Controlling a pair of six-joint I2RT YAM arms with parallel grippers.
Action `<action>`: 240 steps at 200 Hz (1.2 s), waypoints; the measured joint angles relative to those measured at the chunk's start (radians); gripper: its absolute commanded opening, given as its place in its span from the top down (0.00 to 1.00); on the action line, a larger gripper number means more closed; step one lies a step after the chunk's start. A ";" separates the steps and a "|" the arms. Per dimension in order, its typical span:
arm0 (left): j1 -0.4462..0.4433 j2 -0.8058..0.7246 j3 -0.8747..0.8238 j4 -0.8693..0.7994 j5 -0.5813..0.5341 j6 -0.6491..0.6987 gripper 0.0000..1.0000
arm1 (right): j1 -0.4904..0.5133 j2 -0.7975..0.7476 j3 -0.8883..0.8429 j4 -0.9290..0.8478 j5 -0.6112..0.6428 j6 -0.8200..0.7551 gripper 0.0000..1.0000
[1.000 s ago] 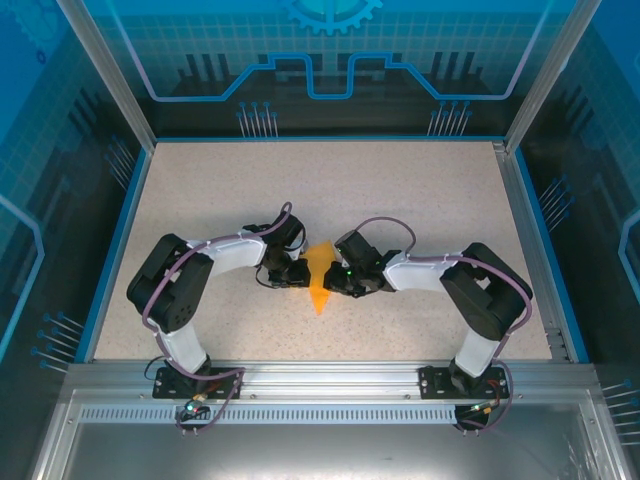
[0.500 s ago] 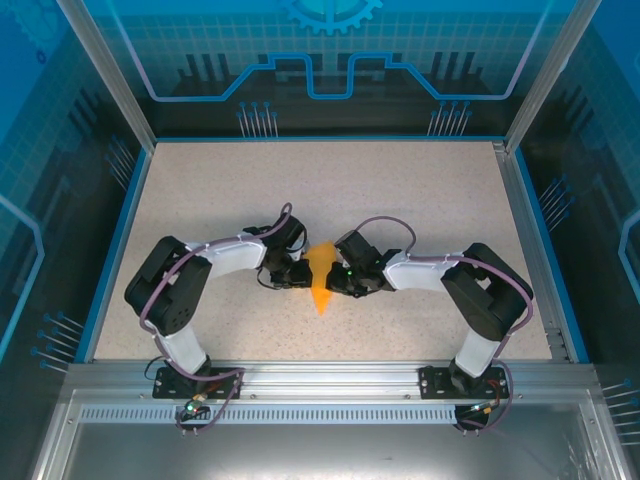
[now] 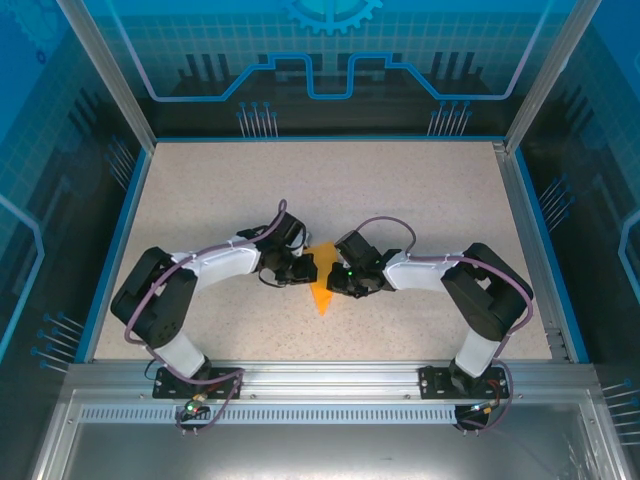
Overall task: Fold a paper plane with a square sheet of paper (pick it up from the middle)
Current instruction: Third fold the triangle at the center of the table.
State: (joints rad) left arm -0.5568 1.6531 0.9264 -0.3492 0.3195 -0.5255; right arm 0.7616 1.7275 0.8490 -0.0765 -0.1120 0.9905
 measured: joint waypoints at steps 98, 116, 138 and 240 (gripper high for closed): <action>-0.002 0.109 0.000 0.027 0.034 0.011 0.93 | 0.000 0.000 0.007 0.002 -0.001 0.000 0.87; -0.002 0.112 0.000 0.030 0.037 0.012 0.93 | 0.000 0.000 0.007 0.002 -0.001 0.000 0.84; -0.002 0.117 0.000 0.041 0.042 0.023 0.93 | 0.000 -0.008 0.007 0.002 0.000 0.000 0.82; -0.002 0.126 0.002 0.050 0.052 0.037 0.94 | 0.007 -0.080 -0.001 0.017 -0.001 0.000 0.83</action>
State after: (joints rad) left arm -0.5583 1.7790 0.9287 -0.2989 0.3714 -0.4881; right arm 0.7685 1.6474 0.8482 -0.0593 -0.1131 0.9909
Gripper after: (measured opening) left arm 0.070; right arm 0.180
